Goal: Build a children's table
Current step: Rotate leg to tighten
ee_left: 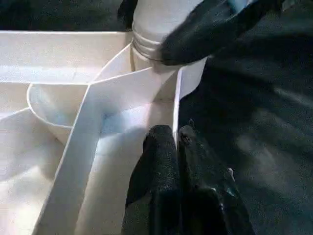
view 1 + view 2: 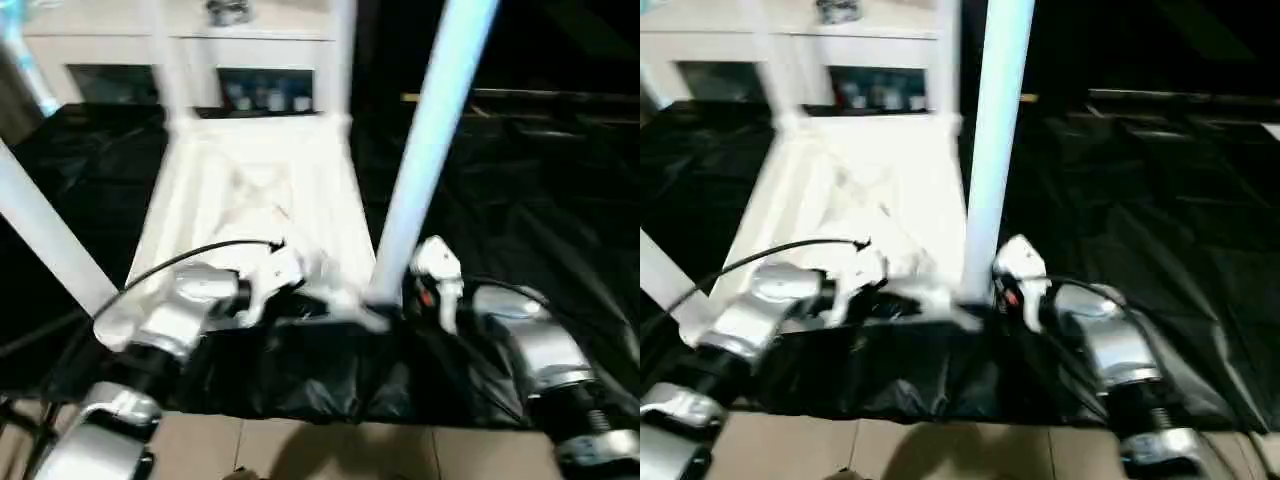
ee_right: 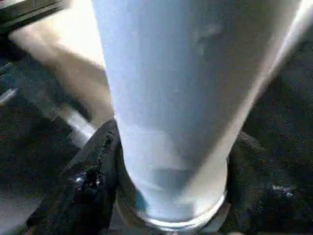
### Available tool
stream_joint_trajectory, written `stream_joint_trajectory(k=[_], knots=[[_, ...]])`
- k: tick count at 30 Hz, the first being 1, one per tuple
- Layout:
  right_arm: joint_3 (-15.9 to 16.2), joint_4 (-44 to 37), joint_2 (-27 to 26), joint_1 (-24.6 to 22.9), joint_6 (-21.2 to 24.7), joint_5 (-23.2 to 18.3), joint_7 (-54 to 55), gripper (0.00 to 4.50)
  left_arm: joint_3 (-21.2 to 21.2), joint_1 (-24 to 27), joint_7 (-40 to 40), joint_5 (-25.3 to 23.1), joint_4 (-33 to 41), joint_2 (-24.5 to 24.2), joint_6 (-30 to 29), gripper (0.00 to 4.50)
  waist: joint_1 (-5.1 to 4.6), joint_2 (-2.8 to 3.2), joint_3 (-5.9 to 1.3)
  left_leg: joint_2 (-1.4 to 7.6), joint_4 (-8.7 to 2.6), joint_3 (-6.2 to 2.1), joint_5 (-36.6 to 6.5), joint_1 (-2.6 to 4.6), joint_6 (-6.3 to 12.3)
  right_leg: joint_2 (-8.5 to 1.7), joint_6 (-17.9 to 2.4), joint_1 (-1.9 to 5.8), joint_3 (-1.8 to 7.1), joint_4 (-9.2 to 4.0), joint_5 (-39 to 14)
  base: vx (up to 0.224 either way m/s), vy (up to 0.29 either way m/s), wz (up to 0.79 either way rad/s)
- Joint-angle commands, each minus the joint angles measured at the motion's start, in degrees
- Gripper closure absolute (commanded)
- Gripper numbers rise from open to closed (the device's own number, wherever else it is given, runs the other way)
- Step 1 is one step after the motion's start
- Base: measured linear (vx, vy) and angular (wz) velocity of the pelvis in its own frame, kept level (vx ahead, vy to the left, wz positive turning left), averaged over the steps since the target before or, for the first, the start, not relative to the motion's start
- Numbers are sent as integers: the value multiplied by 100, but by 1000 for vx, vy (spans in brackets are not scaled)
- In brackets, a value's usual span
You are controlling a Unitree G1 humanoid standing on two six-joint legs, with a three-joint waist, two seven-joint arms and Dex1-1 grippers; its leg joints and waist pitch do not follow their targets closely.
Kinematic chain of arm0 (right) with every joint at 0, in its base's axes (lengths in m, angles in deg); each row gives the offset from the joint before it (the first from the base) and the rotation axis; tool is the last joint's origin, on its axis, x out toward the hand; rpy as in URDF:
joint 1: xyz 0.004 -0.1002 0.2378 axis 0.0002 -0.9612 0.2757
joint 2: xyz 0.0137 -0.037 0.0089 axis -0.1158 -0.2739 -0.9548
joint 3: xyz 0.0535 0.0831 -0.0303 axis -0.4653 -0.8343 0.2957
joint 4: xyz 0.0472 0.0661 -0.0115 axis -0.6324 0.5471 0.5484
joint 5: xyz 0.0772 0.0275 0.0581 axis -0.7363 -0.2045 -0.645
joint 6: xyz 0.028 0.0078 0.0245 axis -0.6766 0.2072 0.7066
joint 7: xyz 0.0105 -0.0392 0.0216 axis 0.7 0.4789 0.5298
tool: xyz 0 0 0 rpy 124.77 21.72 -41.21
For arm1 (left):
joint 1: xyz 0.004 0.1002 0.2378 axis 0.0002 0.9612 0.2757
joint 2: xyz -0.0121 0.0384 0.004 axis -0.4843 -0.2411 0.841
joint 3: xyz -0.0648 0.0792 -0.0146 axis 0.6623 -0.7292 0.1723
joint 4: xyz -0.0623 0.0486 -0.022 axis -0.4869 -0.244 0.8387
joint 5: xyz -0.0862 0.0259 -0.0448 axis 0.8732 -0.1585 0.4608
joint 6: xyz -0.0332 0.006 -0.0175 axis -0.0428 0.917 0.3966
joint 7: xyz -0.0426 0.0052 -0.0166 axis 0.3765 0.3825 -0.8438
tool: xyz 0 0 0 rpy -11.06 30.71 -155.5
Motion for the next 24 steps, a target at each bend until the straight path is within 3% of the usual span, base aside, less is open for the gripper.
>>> stream_joint_trajectory(k=[1,3,5,7,9,11,14,19,21,23,24], knots=[[313,269,-622,93,104,210,788,183,-103,-164,-642,-61,215,497,-85,450,-19,-42,-291,87,-446,-31,-1549,-6,-52,-308,-856,218,219,-546,-2172,0,0,0],[284,352,-927,195,76,274,1243,183,-180,-168,-851,-144,256,684,-142,450,-78,-42,-305,88,-444,-35,-1441,-20,-36,-297,-931,234,222,-523,-1826,0,0,0],[360,407,-1119,297,-73,433,1582,183,-284,-169,-948,-223,296,811,-164,450,-86,-4,-324,80,-430,-32,-1338,-24,1,-298,-1022,247,225,-493,-1517,0,0,0],[435,480,-1113,351,-195,529,1590,183,-306,-177,-979,-227,290,856,-186,450,-85,-23,-332,65,-409,-6,-1248,-28,71,-280,-1098,258,227,-481,-1232,0,0,0],[368,501,-1124,374,-183,445,1546,127,-311,-179,-968,-223,289,860,-189,450,-76,-18,-329,67,-413,-5,-1211,-32,127,-284,-1121,270,226,-477,-1152,0,0,0],[139,466,-1087,394,-168,224,1368,111,-287,-143,-904,-236,342,808,-179,450,-77,2,-328,74,-416,-4,-1247,-28,142,-284,-1147,272,225,-480,-1123,0,0,0],[115,384,-765,373,-283,149,904,70,-270,-77,-668,-218,390,618,-34,450,-67,5,-335,85,-409,-7,-1272,-25,187,-284,-1207,286,225,-467,-1003,0,0,0],[382,134,238,227,-608,-39,-854,65,-240,57,224,16,437,63,290,450,-50,-12,-353,88,-363,6,-989,-59,424,-290,-1413,322,217,-407,-452,0,0,0],[393,113,297,220,-620,-67,-969,65,-238,61,301,36,434,21,333,450,-50,-13,-355,93,-356,13,-928,-58,479,-288,-1484,320,215,-386,-331,0,0,0],[457,-38,605,175,-575,-272,-1754,65,-171,61,696,179,397,-166,425,450,-36,-54,-359,94,-350,19,-958,-41,512,-287,-1507,330,206,-396,-409,0,0,0],[482,-87,711,161,-540,-337,-2038,65,-152,57,838,226,383,-232,437,450,-11,-36,-358,103,-350,16,-950,-37,528,-295,-1519,330,208,-387,-423,0,0,0]])
